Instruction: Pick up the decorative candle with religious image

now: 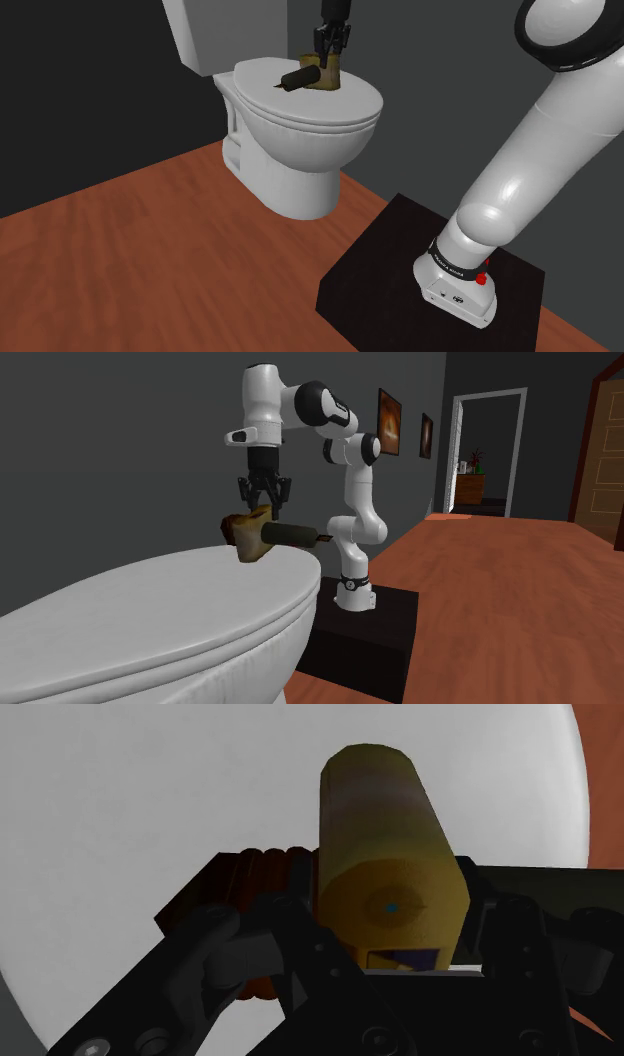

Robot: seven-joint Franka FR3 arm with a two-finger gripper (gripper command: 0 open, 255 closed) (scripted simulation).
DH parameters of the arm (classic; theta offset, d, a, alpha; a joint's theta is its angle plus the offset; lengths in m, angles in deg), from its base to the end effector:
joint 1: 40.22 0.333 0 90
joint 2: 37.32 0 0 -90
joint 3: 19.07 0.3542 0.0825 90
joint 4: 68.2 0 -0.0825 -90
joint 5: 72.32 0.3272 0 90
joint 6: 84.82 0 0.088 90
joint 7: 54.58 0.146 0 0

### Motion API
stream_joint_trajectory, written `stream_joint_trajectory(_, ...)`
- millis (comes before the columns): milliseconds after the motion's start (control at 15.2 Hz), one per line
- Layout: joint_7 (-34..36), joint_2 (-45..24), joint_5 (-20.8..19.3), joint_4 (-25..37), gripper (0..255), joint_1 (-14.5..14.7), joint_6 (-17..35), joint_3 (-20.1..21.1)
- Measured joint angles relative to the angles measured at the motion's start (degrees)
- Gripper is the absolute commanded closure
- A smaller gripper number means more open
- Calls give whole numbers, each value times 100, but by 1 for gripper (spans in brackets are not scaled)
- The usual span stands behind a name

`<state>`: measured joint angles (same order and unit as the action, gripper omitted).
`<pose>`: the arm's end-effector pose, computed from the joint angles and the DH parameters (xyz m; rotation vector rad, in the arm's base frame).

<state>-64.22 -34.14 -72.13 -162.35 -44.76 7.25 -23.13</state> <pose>0.4766 -0.0727 0.6238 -3.1372 -0.0284 -0.0313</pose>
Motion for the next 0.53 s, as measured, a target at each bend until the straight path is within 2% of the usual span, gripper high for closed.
stream_joint_trajectory(528,5,-178,13,816,255,2,-639,0)
